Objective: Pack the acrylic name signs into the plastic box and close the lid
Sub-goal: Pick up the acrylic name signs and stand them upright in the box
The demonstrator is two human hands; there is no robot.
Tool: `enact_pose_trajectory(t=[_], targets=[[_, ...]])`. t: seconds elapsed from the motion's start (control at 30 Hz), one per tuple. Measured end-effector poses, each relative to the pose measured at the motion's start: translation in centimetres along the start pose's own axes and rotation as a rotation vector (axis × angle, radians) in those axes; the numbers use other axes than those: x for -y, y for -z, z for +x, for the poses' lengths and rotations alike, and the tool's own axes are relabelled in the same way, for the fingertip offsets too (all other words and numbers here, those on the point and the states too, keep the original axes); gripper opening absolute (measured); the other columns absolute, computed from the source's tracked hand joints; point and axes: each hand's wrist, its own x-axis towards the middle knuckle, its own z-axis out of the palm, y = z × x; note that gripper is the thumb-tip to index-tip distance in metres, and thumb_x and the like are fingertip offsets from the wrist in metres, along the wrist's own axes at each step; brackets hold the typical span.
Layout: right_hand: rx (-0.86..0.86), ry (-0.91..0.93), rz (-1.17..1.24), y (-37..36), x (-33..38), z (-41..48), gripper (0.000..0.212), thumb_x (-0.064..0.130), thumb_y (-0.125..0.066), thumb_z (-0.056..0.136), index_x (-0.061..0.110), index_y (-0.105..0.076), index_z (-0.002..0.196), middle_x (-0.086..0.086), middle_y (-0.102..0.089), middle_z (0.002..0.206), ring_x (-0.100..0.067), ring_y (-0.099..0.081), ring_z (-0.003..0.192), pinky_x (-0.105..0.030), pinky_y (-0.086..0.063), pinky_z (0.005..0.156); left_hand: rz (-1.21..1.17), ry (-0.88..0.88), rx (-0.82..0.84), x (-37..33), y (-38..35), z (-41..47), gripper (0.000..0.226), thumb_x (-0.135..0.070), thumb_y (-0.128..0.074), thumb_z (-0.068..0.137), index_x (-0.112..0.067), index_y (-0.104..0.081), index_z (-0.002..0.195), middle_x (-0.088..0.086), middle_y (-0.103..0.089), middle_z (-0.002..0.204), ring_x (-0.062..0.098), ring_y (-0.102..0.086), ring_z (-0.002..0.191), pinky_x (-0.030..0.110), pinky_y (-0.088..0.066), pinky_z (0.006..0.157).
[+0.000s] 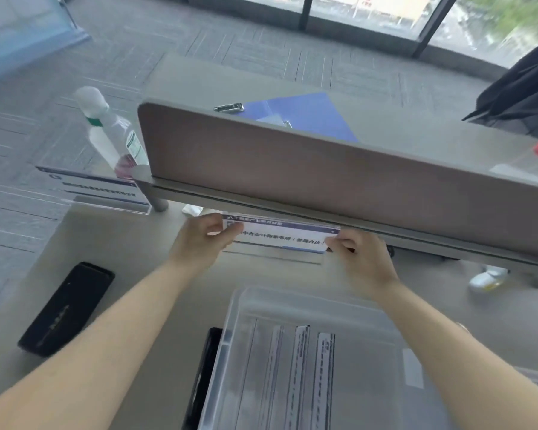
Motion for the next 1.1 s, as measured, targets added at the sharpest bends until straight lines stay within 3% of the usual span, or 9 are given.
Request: enact_pose_trajectory(t=[0.13, 0.23, 0.4, 0.5, 0.57, 0.7, 0.83, 0.97, 1.1], targets=[[-0.145, 0.232, 0.298, 5.5, 5.4, -5.1, 0.026, 0.026, -0.06, 0.097, 0.01, -0.056, 0.077, -0.004, -0.058, 0.071, -0.01, -0.052, 0.066, -0.022, -0.041, 0.064, -0.125, -0.098, 0.047, -8.8, 3.6, -3.2, 0.016, -0.033, -0.079, 0.084, -0.017, -0.077, 0.081, 0.003, -0.077, 0.078, 0.04, -0.075, 0.096, 0.03, -0.064, 0.079], [-0.228, 0.304, 0.523, 9.5, 8.7, -8.7, 0.015, 0.03, -0.055, 0.1, 0.026, -0.06, 0.086, 0.008, -0.061, 0.076, -0.008, -0.052, 0.069, -0.026, -0.042, 0.068, -0.101, -0.203, 0.063, -15.5, 5.2, -6.9, 0.049, -0.041, -0.078, 0.08, 0.001, -0.073, 0.104, 0.013, -0.081, 0.097, 0.035, -0.077, 0.091, 0.026, -0.065, 0.069], [-0.319, 0.295, 0.727, 16.5, 11.1, -14.0, 0.032, 0.029, -0.057, 0.098, 0.055, -0.063, 0.082, 0.023, -0.055, 0.074, -0.008, -0.048, 0.071, -0.059, -0.05, 0.091, 0.135, -0.299, 0.072, -24.9, 5.3, -14.6, 0.051, -0.052, -0.077, 0.072, -0.012, -0.078, 0.102, 0.001, -0.082, 0.093, 0.025, -0.08, 0.082, 0.041, -0.065, 0.081], [-0.366, 0.33, 0.726, 20.6, 10.5, -17.2, 0.016, 0.034, -0.056, 0.098, 0.043, -0.066, 0.088, 0.017, -0.062, 0.081, -0.005, -0.053, 0.068, -0.046, -0.053, 0.08, 0.579, -0.424, -0.115, -29.0, 4.2, -19.5, 0.059, -0.062, -0.078, 0.072, -0.025, -0.071, 0.118, -0.006, -0.077, 0.107, 0.012, -0.074, 0.085, 0.032, -0.059, 0.08], [-0.387, 0.334, 0.697, 22.8, 9.6, -19.1, 0.013, 0.037, -0.055, 0.098, 0.039, -0.066, 0.092, 0.012, -0.069, 0.093, 0.003, -0.059, 0.067, -0.028, -0.049, 0.067, 0.805, -0.623, -0.255, -31.2, 2.3, -22.7, 0.076, -0.057, -0.083, 0.072, -0.027, -0.058, 0.137, 0.0, -0.067, 0.133, 0.019, -0.067, 0.114, 0.036, -0.053, 0.096], [-0.396, 0.369, 0.627, 25.9, 7.4, -22.0, 0.014, 0.038, -0.055, 0.098, 0.031, -0.067, 0.104, 0.005, -0.071, 0.098, -0.005, -0.067, 0.086, -0.028, -0.055, 0.084, 0.944, -0.838, -0.039, -34.4, -3.7, -28.5, 0.059, -0.033, -0.078, 0.087, -0.027, -0.056, 0.143, -0.001, -0.063, 0.142, 0.019, -0.061, 0.126, 0.031, -0.044, 0.108], [-0.418, 0.437, 0.594, 28.1, 5.9, -24.2, 0.016, 0.03, -0.057, 0.099, 0.024, -0.067, 0.11, 0.009, -0.071, 0.102, -0.003, -0.065, 0.097, -0.015, -0.049, 0.078, 0.837, -0.851, 0.032, -33.8, -7.9, -31.4, 0.019, -0.026, -0.074, 0.092, -0.026, -0.076, 0.111, -0.005, -0.079, 0.103, 0.005, -0.066, 0.082, 0.022, -0.046, 0.079], [-0.47, 0.316, 0.643, 28.3, 3.2, -25.9, 0.047, 0.028, -0.065, 0.093, 0.03, -0.048, 0.137, 0.014, -0.048, 0.138, 0.002, -0.042, 0.13, 0.007, -0.038, 0.084, 0.373, -0.571, 0.157, -29.0, -9.8, -32.0, 0.008, -0.02, -0.074, 0.092, -0.024, -0.079, 0.097, -0.008, -0.082, 0.089, 0.011, -0.079, 0.078, 0.036, -0.063, 0.076], [-0.121, 0.045, 0.823, 22.4, 0.1, -27.7, 0.059, 0.029, -0.067, 0.092, 0.026, -0.038, 0.144, 0.007, -0.057, 0.136, -0.007, -0.061, 0.118, -0.029, -0.053, 0.094, 0.035, -0.284, 0.213, -23.2, -12.4, -32.0, 0.011, -0.008, -0.071, 0.093, -0.006, -0.075, 0.103, 0.012, -0.082, 0.094, 0.032, -0.079, 0.088, 0.052, -0.063, 0.083]])
